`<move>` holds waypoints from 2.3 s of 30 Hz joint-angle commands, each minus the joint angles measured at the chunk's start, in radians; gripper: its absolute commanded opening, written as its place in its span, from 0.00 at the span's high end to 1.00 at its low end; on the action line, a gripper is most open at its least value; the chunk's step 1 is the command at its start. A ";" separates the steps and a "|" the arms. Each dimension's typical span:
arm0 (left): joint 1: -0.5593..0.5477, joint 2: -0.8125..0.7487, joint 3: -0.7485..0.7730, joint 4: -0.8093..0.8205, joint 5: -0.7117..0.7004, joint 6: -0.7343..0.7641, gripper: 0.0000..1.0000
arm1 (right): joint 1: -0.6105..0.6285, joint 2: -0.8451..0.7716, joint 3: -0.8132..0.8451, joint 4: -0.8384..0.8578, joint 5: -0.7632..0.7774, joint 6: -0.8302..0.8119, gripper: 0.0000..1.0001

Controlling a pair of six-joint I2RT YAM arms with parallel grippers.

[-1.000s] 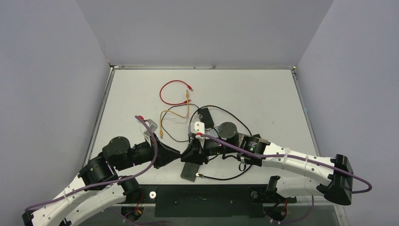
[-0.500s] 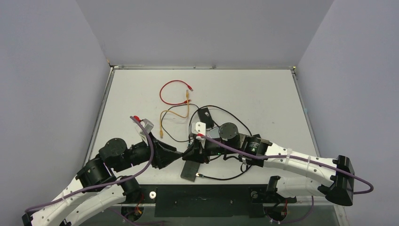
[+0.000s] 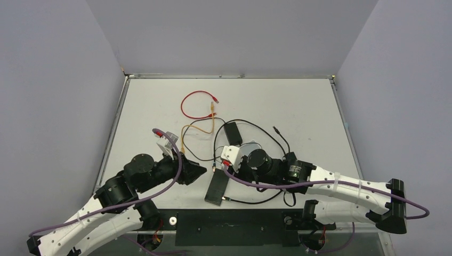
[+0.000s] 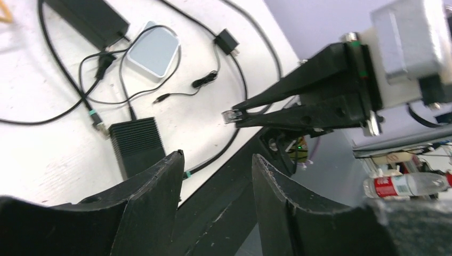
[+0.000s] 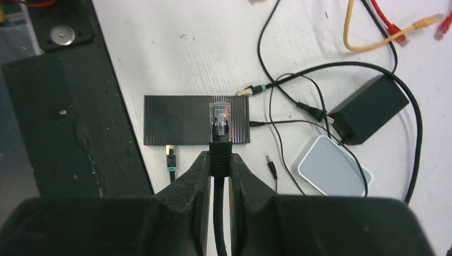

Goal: Insert the plug into the switch port
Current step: Pick up the connector from the center of the board, then insert the connector into the switch port.

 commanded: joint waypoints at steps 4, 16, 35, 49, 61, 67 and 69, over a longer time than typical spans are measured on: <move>0.009 0.068 -0.058 0.020 -0.129 -0.056 0.53 | 0.058 0.092 0.007 -0.098 0.216 0.046 1.00; 0.102 0.076 -0.176 0.072 -0.069 -0.099 0.53 | 0.101 0.300 0.011 -0.118 0.330 0.258 1.00; 0.230 0.186 -0.357 0.258 0.133 -0.142 0.54 | 0.162 0.418 -0.081 -0.049 0.298 0.404 1.00; 0.231 0.280 -0.403 0.331 0.166 -0.142 0.56 | 0.174 0.521 -0.023 0.000 0.298 0.356 1.00; 0.245 0.301 -0.443 0.354 0.178 -0.138 0.57 | 0.180 0.526 -0.043 0.128 0.267 0.283 1.00; 0.247 0.317 -0.477 0.387 0.182 -0.155 0.57 | 0.180 0.524 -0.059 0.206 0.259 0.268 1.00; 0.247 0.329 -0.487 0.400 0.184 -0.156 0.58 | 0.180 0.528 -0.061 0.222 0.254 0.270 1.00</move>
